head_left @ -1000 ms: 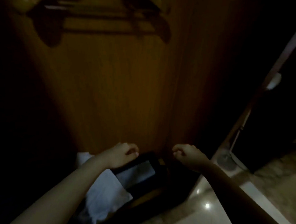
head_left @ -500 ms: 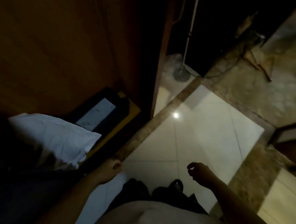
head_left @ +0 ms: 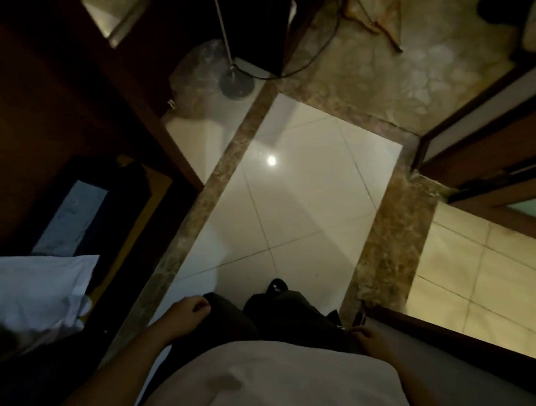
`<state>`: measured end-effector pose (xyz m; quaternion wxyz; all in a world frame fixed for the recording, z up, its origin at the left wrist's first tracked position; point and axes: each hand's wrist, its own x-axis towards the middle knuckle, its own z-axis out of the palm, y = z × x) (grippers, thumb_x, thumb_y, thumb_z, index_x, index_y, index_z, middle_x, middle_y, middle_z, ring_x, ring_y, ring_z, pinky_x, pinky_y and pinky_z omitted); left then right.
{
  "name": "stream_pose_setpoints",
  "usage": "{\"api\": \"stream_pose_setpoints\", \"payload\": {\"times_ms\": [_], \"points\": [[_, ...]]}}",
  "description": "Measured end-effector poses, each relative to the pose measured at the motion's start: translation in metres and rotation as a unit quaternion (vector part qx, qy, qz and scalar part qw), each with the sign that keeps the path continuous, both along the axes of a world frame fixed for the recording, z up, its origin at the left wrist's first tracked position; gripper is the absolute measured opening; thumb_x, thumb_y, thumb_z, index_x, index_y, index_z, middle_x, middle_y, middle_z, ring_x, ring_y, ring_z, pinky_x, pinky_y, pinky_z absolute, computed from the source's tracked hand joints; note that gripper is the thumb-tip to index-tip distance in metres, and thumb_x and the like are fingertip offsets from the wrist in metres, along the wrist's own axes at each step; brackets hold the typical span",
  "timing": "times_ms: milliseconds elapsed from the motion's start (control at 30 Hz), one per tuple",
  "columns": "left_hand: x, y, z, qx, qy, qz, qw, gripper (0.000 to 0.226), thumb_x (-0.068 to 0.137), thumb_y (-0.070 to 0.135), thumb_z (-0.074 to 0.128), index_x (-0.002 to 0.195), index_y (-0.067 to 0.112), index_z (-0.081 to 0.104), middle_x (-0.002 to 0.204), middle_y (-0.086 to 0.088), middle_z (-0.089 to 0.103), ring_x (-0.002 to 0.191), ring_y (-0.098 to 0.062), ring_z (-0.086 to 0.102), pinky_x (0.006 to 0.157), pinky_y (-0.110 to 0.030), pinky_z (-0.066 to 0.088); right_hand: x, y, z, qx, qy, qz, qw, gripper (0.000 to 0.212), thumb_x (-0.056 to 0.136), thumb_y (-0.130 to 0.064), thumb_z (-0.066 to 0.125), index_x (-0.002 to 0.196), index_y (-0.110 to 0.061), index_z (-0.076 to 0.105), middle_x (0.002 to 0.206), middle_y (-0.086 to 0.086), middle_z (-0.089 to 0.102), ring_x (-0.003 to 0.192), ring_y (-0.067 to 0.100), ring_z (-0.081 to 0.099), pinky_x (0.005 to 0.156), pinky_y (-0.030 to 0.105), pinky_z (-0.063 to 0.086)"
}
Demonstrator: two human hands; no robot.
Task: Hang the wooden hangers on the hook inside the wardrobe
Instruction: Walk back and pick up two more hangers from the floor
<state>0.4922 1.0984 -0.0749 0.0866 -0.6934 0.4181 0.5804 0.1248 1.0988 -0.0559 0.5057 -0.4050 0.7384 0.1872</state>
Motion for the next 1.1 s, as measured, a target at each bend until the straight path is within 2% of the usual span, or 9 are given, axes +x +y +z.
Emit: {"api": "stream_pose_setpoints", "payload": {"times_ms": [167,267,367,500,600,733,900,1033,1100], "points": [[-0.036,-0.066,0.006,-0.044,-0.006,-0.029,0.999,0.020,0.098,0.024,0.042,0.109,0.015,0.056,0.111,-0.010,0.059,0.105,-0.025,0.057,0.082,-0.031,0.046,-0.022,-0.020,0.003,-0.010,-0.007,-0.026,1.000,0.031,0.096,-0.006,0.042,0.122,0.001,0.057,0.128,0.018,0.057,0.118,0.029,0.053,0.094,0.027,0.039],[-0.048,-0.094,0.007,-0.055,-0.005,-0.033,0.998,0.013,0.097,0.022,0.042,0.102,0.018,0.054,0.108,-0.010,0.059,0.098,-0.022,0.057,0.081,-0.030,0.046,-0.028,-0.043,0.004,0.001,-0.034,-0.013,0.999,0.031,0.097,-0.009,0.040,0.122,-0.001,0.057,0.126,0.015,0.058,0.114,0.026,0.055,0.088,0.026,0.042],[-0.054,-0.114,0.004,-0.049,-0.006,-0.039,0.998,0.011,0.097,0.021,0.043,0.099,0.018,0.053,0.103,-0.007,0.058,0.093,-0.018,0.055,0.076,-0.025,0.042,-0.033,-0.077,0.000,-0.026,-0.049,-0.048,0.997,0.031,0.095,-0.011,0.043,0.119,0.000,0.058,0.113,0.020,0.062,0.092,0.025,0.060,0.076,0.029,0.045],[-0.056,-0.144,-0.004,-0.024,-0.028,-0.079,0.996,0.010,0.097,0.022,0.044,0.097,0.019,0.054,0.109,-0.009,0.061,0.095,-0.017,0.056,0.078,-0.026,0.044,-0.035,-0.151,0.005,-0.085,-0.081,-0.109,0.987,0.030,0.094,-0.009,0.044,0.118,0.004,0.056,0.093,0.016,0.059,0.085,0.026,0.057,0.083,0.038,0.050],[-0.059,-0.183,-0.011,-0.013,-0.031,-0.090,0.995,0.019,0.097,0.021,0.042,0.105,0.013,0.057,0.118,-0.013,0.060,0.104,-0.023,0.056,0.087,-0.029,0.044,-0.037,-0.217,0.013,-0.131,-0.100,-0.129,0.978,0.029,0.095,-0.010,0.044,0.118,0.003,0.056,0.095,0.017,0.060,0.085,0.025,0.058,0.080,0.037,0.050],[-0.068,-0.258,-0.008,-0.012,-0.018,-0.086,0.996,0.026,0.097,0.020,0.043,0.112,0.005,0.058,0.118,-0.015,0.060,0.104,-0.023,0.055,0.085,-0.028,0.042,-0.039,-0.301,0.030,-0.167,-0.110,-0.142,0.970,0.029,0.095,-0.011,0.042,0.119,0.000,0.056,0.107,0.022,0.063,0.084,0.024,0.059,0.059,0.021,0.043],[-0.082,-0.356,0.003,-0.033,0.004,-0.109,0.994,0.023,0.096,0.019,0.045,0.108,0.004,0.058,0.108,-0.015,0.060,0.102,-0.028,0.058,0.093,-0.037,0.047,-0.052,-0.369,0.044,-0.195,-0.098,-0.167,0.961,0.030,0.094,-0.014,0.043,0.120,-0.005,0.056,0.107,0.016,0.063,0.085,0.021,0.060,0.065,0.021,0.044],[-0.099,-0.438,0.017,-0.060,-0.008,-0.155,0.986,0.023,0.096,0.023,0.045,0.105,0.006,0.058,0.100,-0.012,0.059,0.095,-0.027,0.058,0.079,-0.030,0.044,-0.073,-0.388,0.048,-0.198,-0.092,-0.218,0.951,0.031,0.095,-0.012,0.042,0.122,-0.002,0.054,0.106,0.016,0.061,0.086,0.020,0.058,0.066,0.019,0.044],[-0.113,-0.474,0.024,-0.073,-0.002,-0.161,0.984,0.027,0.096,0.022,0.045,0.111,0.003,0.058,0.102,-0.013,0.060,0.098,-0.029,0.058,0.080,-0.032,0.045,-0.086,-0.385,0.045,-0.186,-0.070,-0.244,0.949,0.030,0.095,-0.012,0.043,0.121,0.000,0.054,0.102,0.015,0.059,0.081,0.017,0.057,0.064,0.017,0.043]]}}
